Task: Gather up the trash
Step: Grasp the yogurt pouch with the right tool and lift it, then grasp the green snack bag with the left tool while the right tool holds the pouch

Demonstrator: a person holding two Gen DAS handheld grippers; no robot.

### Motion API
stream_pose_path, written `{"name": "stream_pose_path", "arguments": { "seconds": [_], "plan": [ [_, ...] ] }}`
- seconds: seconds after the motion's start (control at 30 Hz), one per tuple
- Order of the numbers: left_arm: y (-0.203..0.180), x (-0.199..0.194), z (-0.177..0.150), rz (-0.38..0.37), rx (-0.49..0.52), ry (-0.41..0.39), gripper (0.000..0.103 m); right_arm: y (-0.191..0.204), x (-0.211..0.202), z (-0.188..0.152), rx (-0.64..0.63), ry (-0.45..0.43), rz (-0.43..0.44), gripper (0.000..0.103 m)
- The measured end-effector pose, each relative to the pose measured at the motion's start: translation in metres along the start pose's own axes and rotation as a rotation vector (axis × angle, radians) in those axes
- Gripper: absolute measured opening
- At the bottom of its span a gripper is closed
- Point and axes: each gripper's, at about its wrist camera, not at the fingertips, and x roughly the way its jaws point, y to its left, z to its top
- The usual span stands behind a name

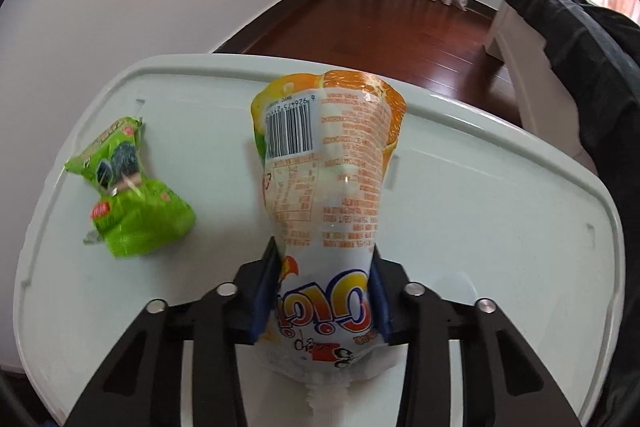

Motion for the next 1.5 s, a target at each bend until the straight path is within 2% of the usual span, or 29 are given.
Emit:
{"name": "stream_pose_path", "arguments": {
  "seconds": [0.13,0.3,0.4,0.57,0.67,0.73,0.87,0.97,1.0,1.13,1.17,1.33,1.5],
  "plan": [
    [-0.001,-0.003,-0.002,0.046,0.012,-0.027,0.081,-0.013,-0.038,-0.024,0.036,-0.051,0.032,0.035],
    [-0.007,-0.006,-0.004,0.112,0.058,-0.067,0.081,-0.034,-0.126,-0.073,0.057,-0.161,0.109,0.036],
    [-0.014,-0.006,-0.003,0.147,0.087,-0.082,0.081,-0.049,-0.17,-0.112,0.062,-0.239,0.109,0.036],
    [-0.03,-0.003,-0.002,0.193,0.145,-0.086,0.081,-0.074,-0.182,-0.157,0.139,-0.309,0.121,0.036],
    [-0.041,0.0,0.001,0.195,0.155,-0.072,0.081,-0.081,-0.173,-0.162,0.148,-0.294,0.122,0.036],
    [-0.048,0.004,0.008,0.185,0.148,-0.052,0.081,-0.085,-0.17,-0.162,0.171,-0.285,0.152,0.036],
    [-0.059,0.016,0.037,0.131,0.09,-0.023,0.081,-0.094,-0.172,-0.166,0.212,-0.284,0.17,0.036],
    [-0.064,0.028,0.081,0.106,0.032,-0.025,0.081,-0.102,-0.169,-0.167,0.264,-0.268,0.204,0.036],
    [-0.066,0.035,0.104,0.102,0.004,-0.036,0.081,-0.104,-0.167,-0.166,0.276,-0.261,0.215,0.036],
    [-0.065,0.064,0.164,0.1,-0.097,-0.022,0.081,-0.105,-0.166,-0.162,0.287,-0.255,0.232,0.036],
    [-0.063,0.076,0.181,0.119,-0.134,-0.008,0.081,-0.103,-0.167,-0.16,0.279,-0.262,0.228,0.036],
    [-0.051,0.126,0.223,0.187,-0.24,0.071,0.081,-0.092,-0.175,-0.156,0.224,-0.31,0.222,0.037],
    [-0.037,0.18,0.237,0.236,-0.301,0.174,0.08,-0.08,-0.174,-0.149,0.177,-0.313,0.243,0.037]
  ]
}}
